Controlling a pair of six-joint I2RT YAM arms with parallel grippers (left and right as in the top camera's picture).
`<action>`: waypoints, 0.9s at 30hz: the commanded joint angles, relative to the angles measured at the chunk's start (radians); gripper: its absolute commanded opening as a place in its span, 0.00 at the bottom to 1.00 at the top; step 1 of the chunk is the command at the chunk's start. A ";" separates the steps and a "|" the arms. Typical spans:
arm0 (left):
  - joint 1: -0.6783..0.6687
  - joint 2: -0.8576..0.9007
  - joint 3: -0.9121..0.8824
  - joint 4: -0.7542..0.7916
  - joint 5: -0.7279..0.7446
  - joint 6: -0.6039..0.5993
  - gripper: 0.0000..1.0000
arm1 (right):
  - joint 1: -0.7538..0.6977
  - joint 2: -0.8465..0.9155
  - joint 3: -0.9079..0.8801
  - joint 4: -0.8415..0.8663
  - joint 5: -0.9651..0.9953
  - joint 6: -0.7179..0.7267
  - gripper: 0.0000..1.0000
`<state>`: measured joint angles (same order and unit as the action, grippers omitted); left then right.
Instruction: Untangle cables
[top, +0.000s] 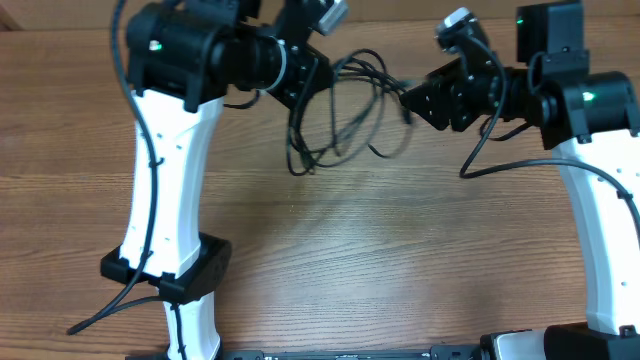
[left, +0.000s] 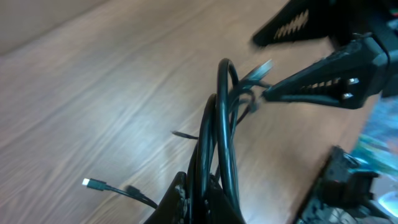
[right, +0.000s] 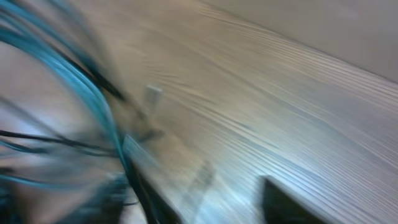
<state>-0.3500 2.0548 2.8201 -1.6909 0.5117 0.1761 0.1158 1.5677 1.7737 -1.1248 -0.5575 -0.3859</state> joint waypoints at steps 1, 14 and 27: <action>0.011 -0.089 0.010 0.002 -0.048 0.000 0.04 | -0.011 0.000 0.006 0.002 0.230 0.047 1.00; 0.009 -0.096 0.009 0.024 -0.079 0.004 0.04 | -0.003 0.000 0.006 0.079 -0.155 0.211 1.00; 0.008 -0.046 -0.239 0.236 -0.146 -0.107 0.04 | 0.030 -0.010 0.008 0.052 -0.222 0.259 1.00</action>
<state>-0.3386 2.0083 2.6175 -1.5246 0.3653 0.1436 0.1238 1.5681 1.7737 -1.0626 -0.7746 -0.1471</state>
